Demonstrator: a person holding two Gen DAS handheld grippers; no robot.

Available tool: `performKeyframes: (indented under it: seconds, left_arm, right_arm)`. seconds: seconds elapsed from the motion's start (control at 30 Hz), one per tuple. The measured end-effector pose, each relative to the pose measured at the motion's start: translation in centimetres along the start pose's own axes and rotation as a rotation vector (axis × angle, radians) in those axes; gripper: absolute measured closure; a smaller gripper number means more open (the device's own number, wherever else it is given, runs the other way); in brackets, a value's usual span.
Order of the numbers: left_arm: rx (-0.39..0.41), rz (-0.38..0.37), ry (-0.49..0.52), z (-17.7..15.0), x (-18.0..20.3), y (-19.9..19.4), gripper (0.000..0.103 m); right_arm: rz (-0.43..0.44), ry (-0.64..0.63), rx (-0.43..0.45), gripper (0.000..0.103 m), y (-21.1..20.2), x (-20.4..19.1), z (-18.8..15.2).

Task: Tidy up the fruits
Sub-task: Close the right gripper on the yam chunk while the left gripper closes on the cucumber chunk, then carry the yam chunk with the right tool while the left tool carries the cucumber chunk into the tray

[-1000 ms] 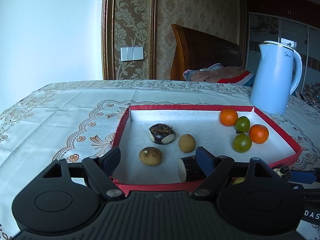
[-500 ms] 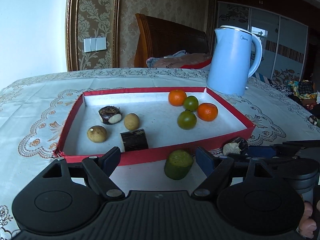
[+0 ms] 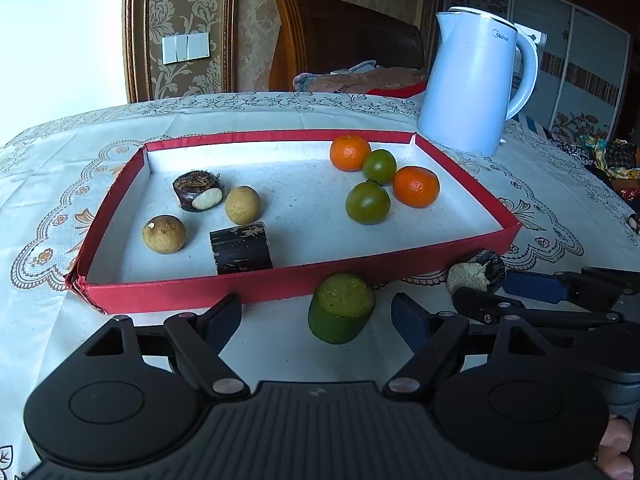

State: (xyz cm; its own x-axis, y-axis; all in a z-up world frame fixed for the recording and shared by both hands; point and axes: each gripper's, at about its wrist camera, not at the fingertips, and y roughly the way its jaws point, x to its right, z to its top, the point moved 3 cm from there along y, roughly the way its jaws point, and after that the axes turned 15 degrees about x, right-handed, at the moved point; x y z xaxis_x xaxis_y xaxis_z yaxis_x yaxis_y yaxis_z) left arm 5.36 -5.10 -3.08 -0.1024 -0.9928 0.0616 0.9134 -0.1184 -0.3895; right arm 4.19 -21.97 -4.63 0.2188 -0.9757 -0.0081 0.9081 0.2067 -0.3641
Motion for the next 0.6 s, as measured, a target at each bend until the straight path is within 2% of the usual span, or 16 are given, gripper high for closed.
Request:
performKeyframes:
  seconds: [0.2,0.3,0.33,0.4,0.47,0.53,0.6]
  left_arm:
    - [-0.018,0.048,0.035,-0.4,0.3,0.5,0.021]
    - [-0.010,0.063,0.039,-0.4,0.2,0.3,0.027]
    - [-0.008,0.060,0.040,-0.4,0.2,0.3,0.028]
    - [-0.004,0.042,0.049,-0.4,0.4,0.2,0.036]
    - [0.007,-0.004,0.074,-0.5,0.9,-0.2,0.060]
    - [0.019,-0.016,0.113,-0.6,1.6,-0.4,0.067]
    - [0.021,-0.024,0.116,-0.6,1.6,-0.4,0.069]
  right_arm:
    - [-0.001,-0.003,0.000,0.059,0.0,0.0,0.0]
    - [-0.008,-0.002,-0.005,0.047,0.1,0.0,0.0]
    - [-0.010,-0.002,-0.007,0.047,0.1,0.0,0.0]
    - [-0.012,-0.008,-0.007,0.047,0.1,0.0,0.0]
    - [-0.014,-0.014,-0.006,0.047,0.1,-0.2,0.0]
    - [-0.013,-0.014,-0.005,0.047,0.1,-0.1,0.0]
    - [-0.010,-0.014,-0.005,0.046,0.1,-0.1,0.0]
